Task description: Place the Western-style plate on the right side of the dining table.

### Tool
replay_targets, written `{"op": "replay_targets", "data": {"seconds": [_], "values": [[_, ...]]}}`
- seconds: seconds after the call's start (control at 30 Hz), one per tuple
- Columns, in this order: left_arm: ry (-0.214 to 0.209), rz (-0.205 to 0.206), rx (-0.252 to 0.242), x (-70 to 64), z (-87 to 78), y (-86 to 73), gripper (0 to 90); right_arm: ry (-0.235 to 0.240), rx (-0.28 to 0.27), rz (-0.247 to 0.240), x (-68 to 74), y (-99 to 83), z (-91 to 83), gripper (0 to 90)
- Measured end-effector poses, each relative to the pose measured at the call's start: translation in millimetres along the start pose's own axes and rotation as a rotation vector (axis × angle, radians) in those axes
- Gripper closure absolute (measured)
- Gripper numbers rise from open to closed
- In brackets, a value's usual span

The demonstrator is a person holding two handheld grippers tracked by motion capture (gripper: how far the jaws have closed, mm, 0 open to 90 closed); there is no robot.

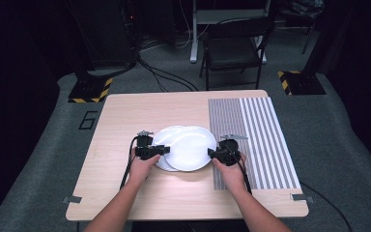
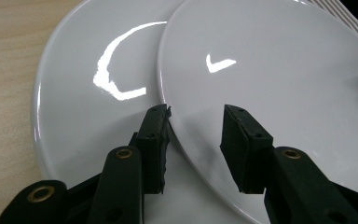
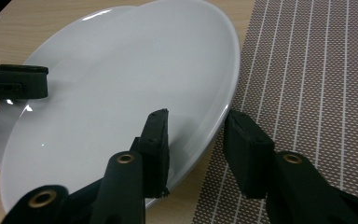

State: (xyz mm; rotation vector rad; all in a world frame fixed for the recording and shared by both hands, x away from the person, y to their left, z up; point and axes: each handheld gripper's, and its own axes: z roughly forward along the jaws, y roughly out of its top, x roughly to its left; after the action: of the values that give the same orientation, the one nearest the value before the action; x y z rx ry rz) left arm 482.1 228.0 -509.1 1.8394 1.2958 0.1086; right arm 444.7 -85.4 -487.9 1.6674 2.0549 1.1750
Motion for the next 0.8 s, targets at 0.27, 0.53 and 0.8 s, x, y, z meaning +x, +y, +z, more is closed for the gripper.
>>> {"op": "replay_targets", "data": {"seconds": [0.27, 0.53, 0.8], "values": [[0.011, 0.009, 0.000, -0.7, 0.8, -1.1, 61.8, 0.019, -0.009, 0.008, -2.2, -2.6, -2.4, 63.2], [0.005, 0.009, -0.003, -0.9, 0.1, -1.3, 61.1, 0.037, -0.024, 0.039, -6.7, -6.8, -0.5, 63.7], [-0.032, -0.020, -0.018, -1.7, 0.4, -1.7, 60.2, 0.047, -0.024, 0.067, -10.0, -9.6, 1.5, 63.7]]}}
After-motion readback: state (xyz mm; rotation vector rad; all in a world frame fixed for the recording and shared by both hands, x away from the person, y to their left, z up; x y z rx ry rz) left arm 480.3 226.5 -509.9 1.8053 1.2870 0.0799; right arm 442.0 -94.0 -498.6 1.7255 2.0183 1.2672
